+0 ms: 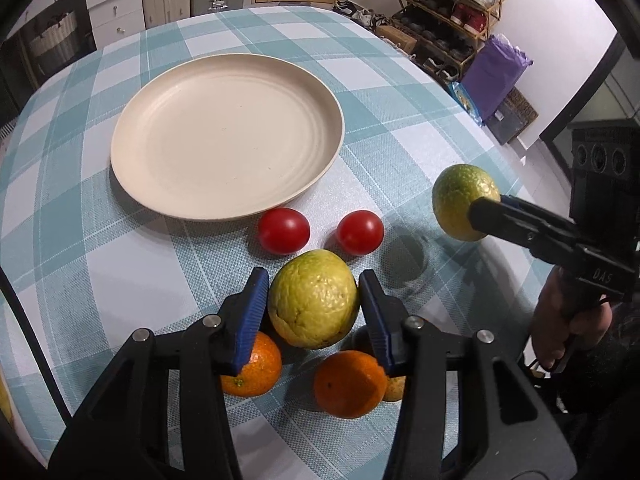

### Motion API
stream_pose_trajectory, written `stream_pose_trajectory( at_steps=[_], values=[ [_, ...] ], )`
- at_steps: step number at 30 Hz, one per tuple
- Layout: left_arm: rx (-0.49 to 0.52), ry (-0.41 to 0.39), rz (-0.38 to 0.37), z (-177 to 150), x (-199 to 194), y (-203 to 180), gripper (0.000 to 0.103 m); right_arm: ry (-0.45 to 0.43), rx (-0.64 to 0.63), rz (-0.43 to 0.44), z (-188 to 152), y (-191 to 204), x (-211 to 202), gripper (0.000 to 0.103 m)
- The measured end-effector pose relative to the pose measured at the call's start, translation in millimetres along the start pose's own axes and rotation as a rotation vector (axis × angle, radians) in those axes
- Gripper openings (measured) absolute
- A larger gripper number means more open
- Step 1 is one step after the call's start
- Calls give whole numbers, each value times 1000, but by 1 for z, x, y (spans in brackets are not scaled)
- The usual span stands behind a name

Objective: Organize fruits
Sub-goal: 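Lift both guavas and carry them over the cream plate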

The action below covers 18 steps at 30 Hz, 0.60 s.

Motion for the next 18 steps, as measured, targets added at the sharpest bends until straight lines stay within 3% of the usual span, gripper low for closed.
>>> stream_pose_trajectory(
  at_steps=[9,18],
  values=[
    [-85,-29,-103,2,-11,20,44,13,-20,-1,5,8,8,50],
    [-186,-74,-268,6,-20,43,44,31,-48,-1,12,18,19,50]
  ],
)
Point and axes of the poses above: each gripper's, at about its wrist camera, not at the fingertips, and x roughly the way its jaws point, y to its left, z to its top, the point moved 1 cm from there along x, roughly the way its jaws point, and after that the axes turned 9 degrees about -z, right-handed, at the moved point
